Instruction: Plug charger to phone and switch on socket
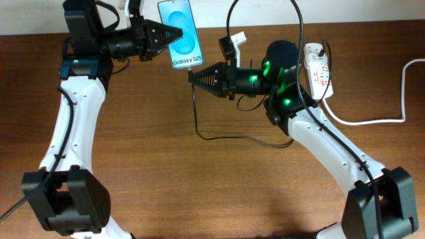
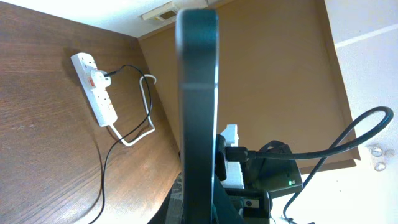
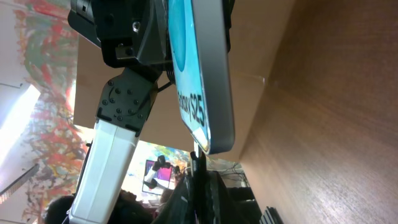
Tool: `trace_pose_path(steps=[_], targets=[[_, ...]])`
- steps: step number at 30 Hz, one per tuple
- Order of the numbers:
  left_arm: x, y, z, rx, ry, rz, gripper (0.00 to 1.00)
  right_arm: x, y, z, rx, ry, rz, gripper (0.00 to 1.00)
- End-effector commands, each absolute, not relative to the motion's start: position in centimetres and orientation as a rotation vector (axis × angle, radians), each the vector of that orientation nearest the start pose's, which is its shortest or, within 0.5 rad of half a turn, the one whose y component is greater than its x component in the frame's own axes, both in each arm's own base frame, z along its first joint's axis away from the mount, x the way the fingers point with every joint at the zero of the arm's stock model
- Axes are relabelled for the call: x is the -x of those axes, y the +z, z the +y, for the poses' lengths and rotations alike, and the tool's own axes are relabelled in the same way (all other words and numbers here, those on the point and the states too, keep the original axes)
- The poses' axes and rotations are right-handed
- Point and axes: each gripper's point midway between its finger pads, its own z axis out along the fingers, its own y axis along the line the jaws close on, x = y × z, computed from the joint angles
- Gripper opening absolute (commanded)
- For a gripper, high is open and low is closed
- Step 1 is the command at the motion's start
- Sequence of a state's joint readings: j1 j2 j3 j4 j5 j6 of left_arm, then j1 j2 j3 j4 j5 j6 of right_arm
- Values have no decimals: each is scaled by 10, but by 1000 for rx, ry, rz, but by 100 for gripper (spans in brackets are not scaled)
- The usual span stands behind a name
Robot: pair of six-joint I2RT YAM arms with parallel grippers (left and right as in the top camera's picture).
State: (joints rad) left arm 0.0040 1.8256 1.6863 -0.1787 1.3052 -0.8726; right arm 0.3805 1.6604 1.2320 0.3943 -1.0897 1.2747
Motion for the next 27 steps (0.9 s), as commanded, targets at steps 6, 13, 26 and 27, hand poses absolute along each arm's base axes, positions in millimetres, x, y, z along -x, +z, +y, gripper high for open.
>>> trace_pose_path(steps=[6,13,26,27], targets=[[-445,363,-175,-191,-1804,2028,0,-355,324,309,181,2008,2064,4],[-445,363,-174,-189,-1803,2027,0,-358,320,310,181,2003,2067,4],[-448,363,-167,-174,-1794,2023,0,-359,320,309,213,1979,2047,4],[-448,363,-168,-177,-1796,2023,0,-360,320,309,211,1977,2046,4]])
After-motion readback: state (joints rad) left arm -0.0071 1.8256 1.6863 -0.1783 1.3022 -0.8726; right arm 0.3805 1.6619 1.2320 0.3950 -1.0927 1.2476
